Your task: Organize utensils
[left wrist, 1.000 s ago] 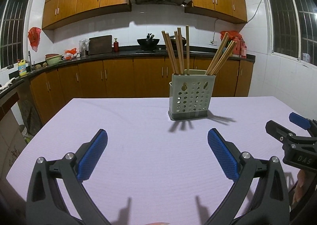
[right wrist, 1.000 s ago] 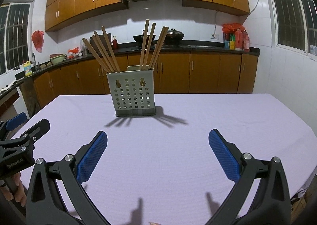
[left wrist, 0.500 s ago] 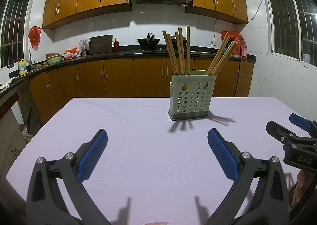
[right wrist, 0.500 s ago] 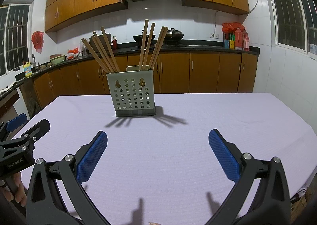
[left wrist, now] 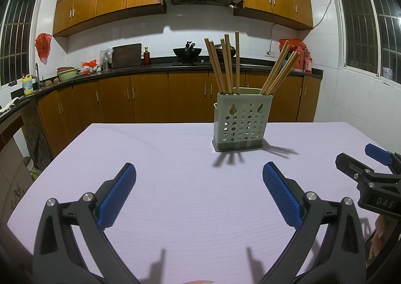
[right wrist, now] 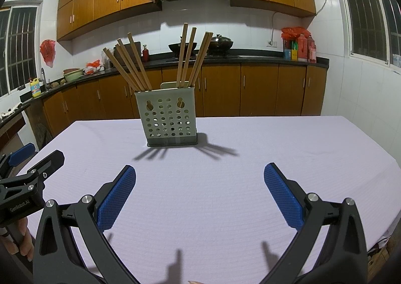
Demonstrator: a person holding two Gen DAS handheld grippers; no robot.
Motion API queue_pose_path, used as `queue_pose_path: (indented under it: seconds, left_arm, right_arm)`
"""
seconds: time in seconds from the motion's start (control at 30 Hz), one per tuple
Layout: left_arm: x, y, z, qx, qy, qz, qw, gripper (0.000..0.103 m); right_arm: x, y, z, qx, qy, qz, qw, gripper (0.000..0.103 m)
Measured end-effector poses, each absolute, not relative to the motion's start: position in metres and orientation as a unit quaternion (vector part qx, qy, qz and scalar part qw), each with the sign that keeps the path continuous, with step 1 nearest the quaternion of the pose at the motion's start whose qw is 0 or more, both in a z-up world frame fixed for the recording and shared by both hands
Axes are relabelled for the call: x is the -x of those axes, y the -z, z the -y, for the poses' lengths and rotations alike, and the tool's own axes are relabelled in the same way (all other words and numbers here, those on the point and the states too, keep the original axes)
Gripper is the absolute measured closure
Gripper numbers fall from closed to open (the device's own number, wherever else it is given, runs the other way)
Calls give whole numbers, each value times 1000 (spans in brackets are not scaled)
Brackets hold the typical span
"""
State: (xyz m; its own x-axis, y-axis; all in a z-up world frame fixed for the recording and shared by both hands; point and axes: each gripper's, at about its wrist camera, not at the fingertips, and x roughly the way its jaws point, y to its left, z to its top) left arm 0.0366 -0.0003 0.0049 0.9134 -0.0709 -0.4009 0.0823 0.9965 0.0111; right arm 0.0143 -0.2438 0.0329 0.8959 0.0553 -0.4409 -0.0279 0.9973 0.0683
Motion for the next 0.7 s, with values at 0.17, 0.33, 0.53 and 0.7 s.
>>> queue_pose_path:
  seconds: [0.17,0.33,0.53,0.7]
  left_arm:
    - [-37,-5,0,-14,39,-204,978,4]
    - [-37,-5,0,-14,39,-205,978,4]
    - [-37,-5,0,-14,39,-204,978,4]
    - [-37,-6,0,-14,39,-205,978,4]
  right_arm:
    - [-15,-31,245,-33,-22,-228,973,2]
    - [-15,-31,245,-33,-22,-228,973,2]
    - [-15,-31,245,-33,-22,-229,973,2]
    - [-15,-31,245,-33,-22,-229,973,2]
